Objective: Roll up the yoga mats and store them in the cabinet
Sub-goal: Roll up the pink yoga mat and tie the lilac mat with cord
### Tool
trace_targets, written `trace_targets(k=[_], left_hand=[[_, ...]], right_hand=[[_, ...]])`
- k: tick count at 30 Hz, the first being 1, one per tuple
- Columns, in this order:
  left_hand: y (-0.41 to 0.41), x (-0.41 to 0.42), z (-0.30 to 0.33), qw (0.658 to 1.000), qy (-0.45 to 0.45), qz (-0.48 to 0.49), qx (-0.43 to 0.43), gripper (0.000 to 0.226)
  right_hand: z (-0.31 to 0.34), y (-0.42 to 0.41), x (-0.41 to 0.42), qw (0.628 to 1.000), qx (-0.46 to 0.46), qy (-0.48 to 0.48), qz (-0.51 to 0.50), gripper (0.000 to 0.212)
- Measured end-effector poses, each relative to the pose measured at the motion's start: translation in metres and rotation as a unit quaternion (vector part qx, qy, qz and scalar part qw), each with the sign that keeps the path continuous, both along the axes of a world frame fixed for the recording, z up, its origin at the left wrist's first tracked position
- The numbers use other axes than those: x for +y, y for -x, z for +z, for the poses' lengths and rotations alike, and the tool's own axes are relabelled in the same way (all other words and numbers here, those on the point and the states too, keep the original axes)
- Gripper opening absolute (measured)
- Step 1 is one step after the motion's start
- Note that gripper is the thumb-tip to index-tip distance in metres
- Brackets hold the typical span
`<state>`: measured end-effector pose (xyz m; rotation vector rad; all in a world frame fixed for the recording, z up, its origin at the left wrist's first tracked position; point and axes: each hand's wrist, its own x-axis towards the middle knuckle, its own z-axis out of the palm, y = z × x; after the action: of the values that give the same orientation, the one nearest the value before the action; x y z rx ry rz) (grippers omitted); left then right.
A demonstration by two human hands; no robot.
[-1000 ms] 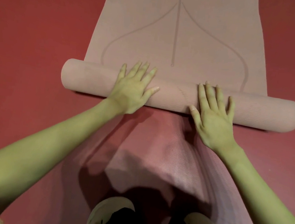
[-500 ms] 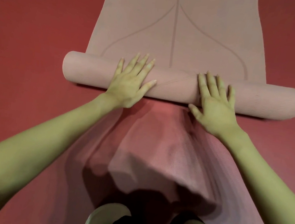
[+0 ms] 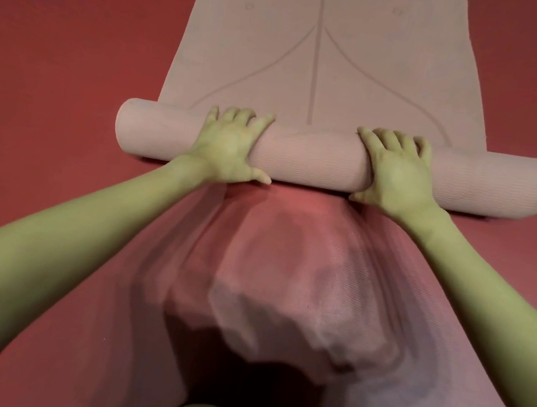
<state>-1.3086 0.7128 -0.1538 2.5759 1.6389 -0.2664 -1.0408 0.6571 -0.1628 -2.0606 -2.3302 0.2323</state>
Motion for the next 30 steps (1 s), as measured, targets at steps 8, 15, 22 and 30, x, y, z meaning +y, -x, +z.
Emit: trace_targets(k=[8, 15, 22, 30], left_hand=[[0.012, -0.036, 0.006, 0.999, -0.014, -0.006, -0.04, 0.1], [0.04, -0.12, 0.015, 0.998, 0.04, -0.011, -0.036, 0.105], [0.056, -0.151, 0.009, 0.997, 0.051, -0.032, -0.039, 0.106], [0.04, -0.148, -0.001, 0.997, 0.013, 0.008, -0.07, 0.073]], right_hand=[[0.017, 0.002, -0.025, 1.0, 0.022, 0.019, 0.006, 0.102], [0.026, 0.021, -0.102, 0.995, 0.025, 0.086, 0.034, 0.101], [0.023, 0.034, -0.126, 0.992, 0.038, 0.116, 0.031, 0.103], [0.023, 0.035, -0.129, 0.992, 0.062, 0.111, 0.024, 0.107]])
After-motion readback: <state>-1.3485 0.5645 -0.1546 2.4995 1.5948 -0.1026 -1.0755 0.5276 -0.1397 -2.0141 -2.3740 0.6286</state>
